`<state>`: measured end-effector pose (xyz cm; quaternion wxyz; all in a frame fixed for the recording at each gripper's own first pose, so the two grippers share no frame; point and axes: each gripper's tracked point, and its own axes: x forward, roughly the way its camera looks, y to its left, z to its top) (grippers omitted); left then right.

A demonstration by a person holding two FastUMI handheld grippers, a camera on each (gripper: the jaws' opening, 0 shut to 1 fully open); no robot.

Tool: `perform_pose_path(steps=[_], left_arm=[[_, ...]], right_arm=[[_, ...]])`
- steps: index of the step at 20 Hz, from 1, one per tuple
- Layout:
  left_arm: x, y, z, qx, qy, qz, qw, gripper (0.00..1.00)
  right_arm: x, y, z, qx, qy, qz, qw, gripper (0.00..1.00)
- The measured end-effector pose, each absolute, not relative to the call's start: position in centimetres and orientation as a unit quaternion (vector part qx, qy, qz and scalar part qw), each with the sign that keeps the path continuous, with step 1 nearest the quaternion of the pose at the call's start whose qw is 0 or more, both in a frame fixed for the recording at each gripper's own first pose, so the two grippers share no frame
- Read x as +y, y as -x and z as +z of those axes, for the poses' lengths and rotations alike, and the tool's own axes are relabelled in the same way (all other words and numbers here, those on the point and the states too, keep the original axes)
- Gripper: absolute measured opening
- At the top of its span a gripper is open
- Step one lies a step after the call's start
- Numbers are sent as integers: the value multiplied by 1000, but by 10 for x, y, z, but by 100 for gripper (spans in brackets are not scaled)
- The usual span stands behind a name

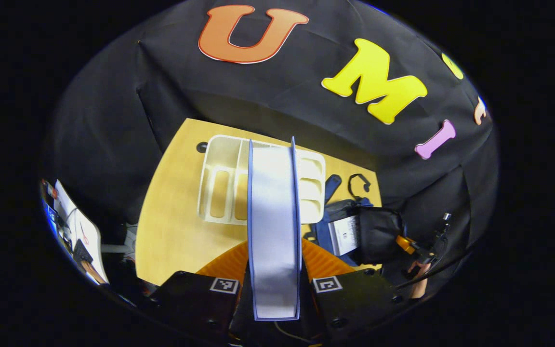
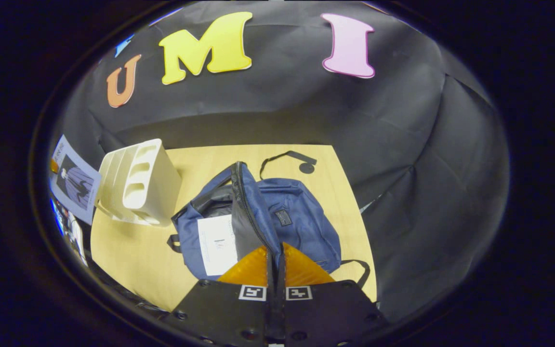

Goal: Open the schoolbag, grab two books from the bookshelf and put them into the schoolbag.

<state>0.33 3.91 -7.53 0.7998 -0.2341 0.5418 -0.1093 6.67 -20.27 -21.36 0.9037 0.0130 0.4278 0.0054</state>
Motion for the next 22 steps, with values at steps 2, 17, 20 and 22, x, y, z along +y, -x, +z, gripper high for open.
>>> perform_pose_path(steps=[2,17,20,22], left_arm=[[20,3,-74,537,282,-126,785,42],[-199,26,-165,503,409,-268,712,40],[-231,26,-188,501,396,-274,719,40],[-250,28,-201,503,401,-273,715,40]], right_arm=[[-203,-66,-213,428,-14,5,904,0],[-215,-57,-207,436,-15,-2,900,0],[-221,-56,-206,438,-21,-3,898,0],[-221,-56,-204,438,-28,-1,898,0]])
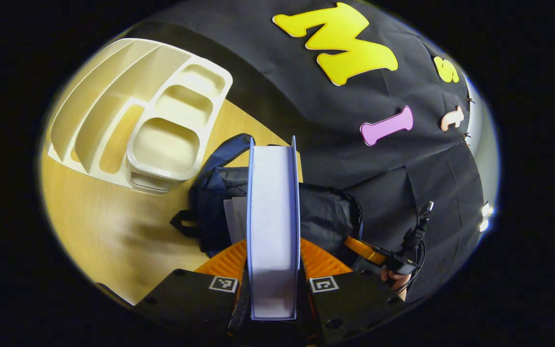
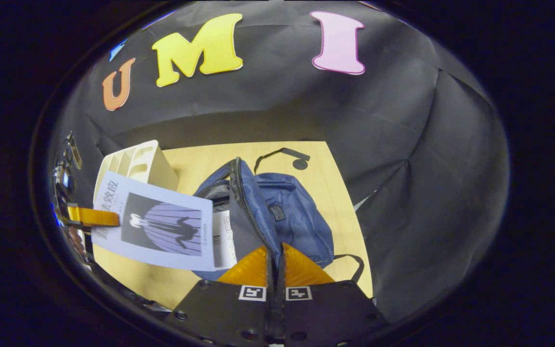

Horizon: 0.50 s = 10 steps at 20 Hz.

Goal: Open the schoolbag, grab two books from the bookshelf and put them into the schoolbag.

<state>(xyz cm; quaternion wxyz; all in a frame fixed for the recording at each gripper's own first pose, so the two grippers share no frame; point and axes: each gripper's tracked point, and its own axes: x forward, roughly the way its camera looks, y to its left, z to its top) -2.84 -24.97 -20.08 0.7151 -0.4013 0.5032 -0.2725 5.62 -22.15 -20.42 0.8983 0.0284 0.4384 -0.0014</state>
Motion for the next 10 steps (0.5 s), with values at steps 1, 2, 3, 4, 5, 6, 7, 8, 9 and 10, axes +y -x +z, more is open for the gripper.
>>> perform_pose_path(steps=[1,2,3,4,5,6,7,8,9,10], left_arm=[[-258,31,-209,507,402,-269,714,40],[-265,32,-218,508,402,-265,714,40],[-272,32,-224,508,405,-263,714,40],[-279,31,-231,505,407,-261,715,40],[-285,30,-237,501,414,-256,715,40],[-292,27,-240,497,430,-252,711,46],[-298,25,-243,492,443,-246,708,40],[-304,24,-246,491,453,-245,703,46],[-309,24,-250,490,459,-242,700,34],[-313,20,-252,485,467,-239,700,37]], right_arm=[[-222,-56,-203,439,-29,0,898,0],[-223,-56,-202,438,-29,2,898,0],[-224,-57,-200,437,-27,3,899,0],[-225,-59,-197,436,-25,5,900,0],[-225,-60,-196,435,-23,6,900,0],[-226,-62,-194,434,-21,9,900,0],[-226,-63,-194,435,-18,9,900,0],[-227,-64,-193,435,-17,11,900,0],[-229,-66,-192,435,-17,10,900,0],[-231,-68,-191,434,-15,9,901,0]])
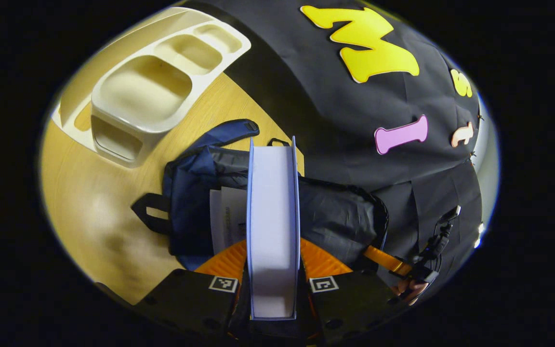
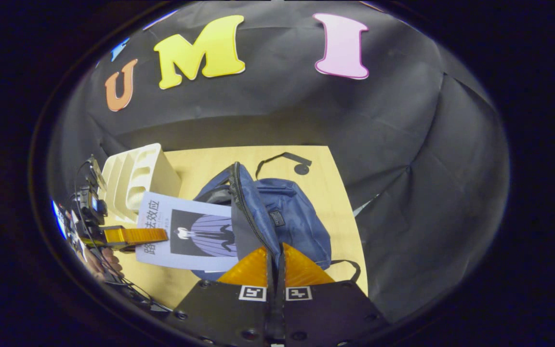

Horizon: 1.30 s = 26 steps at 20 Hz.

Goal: Open the schoolbag, grab two books from the bookshelf and put them into the schoolbag.

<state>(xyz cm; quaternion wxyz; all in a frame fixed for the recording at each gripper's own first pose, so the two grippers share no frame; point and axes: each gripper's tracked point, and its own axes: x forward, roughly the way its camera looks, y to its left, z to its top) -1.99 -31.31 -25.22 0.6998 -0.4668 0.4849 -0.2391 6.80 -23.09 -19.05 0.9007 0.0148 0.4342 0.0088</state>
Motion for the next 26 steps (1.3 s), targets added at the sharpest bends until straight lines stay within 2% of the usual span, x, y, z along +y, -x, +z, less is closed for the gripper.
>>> perform_pose_path(steps=[1,12,18,19,20,22,23,26], left_arm=[[-316,16,-255,480,470,-238,701,40],[-371,15,-273,457,498,-245,695,40],[-401,12,-288,450,524,-255,676,41],[-405,11,-290,449,531,-256,672,47],[-409,9,-292,448,536,-257,668,42],[-414,6,-294,446,539,-260,666,42],[-417,6,-296,447,542,-259,663,48],[-419,3,-314,464,522,-241,674,54]], right_arm=[[-233,-70,-189,434,-14,8,901,0],[-218,-87,-167,425,2,32,904,0],[-214,-87,-168,429,3,39,903,0],[-215,-88,-169,430,3,40,902,0],[-214,-89,-169,430,2,41,902,0],[-214,-89,-170,431,3,42,901,0],[-214,-90,-170,431,4,42,901,0],[-213,-90,-173,434,2,44,900,0]])
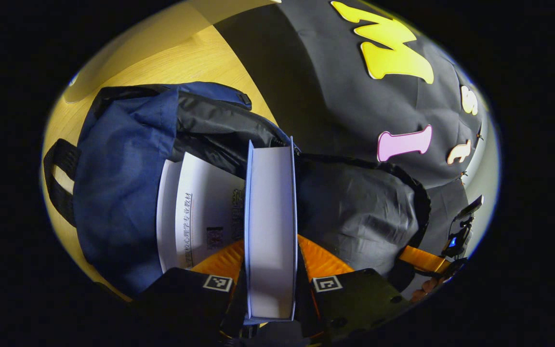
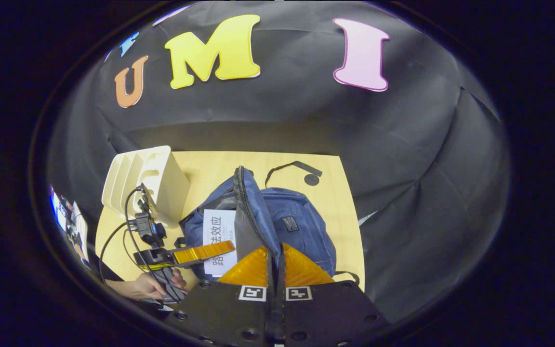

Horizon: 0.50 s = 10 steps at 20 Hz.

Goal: Open the schoolbag, grab two books from the bookshelf and put them into the schoolbag.

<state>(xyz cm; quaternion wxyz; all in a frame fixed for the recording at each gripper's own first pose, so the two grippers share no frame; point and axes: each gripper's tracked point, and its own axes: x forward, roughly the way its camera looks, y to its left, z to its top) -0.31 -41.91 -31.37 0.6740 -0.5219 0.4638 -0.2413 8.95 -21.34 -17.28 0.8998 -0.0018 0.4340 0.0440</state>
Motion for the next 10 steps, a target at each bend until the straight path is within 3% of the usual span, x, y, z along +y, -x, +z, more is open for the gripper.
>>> perform_pose_path(steps=[1,2,3,6,10], left_arm=[[-421,4,-320,473,516,-240,673,47],[-421,2,-322,479,516,-236,669,60],[-421,3,-323,488,515,-234,665,64],[-424,9,-324,520,483,-235,664,71],[-417,21,-323,556,437,-224,671,79]], right_arm=[[-214,-89,-174,435,2,44,899,0],[-214,-90,-174,436,2,45,899,0],[-215,-90,-175,436,2,45,899,0],[-215,-91,-177,438,-3,45,898,3],[-209,-91,-180,439,-4,52,897,0]])
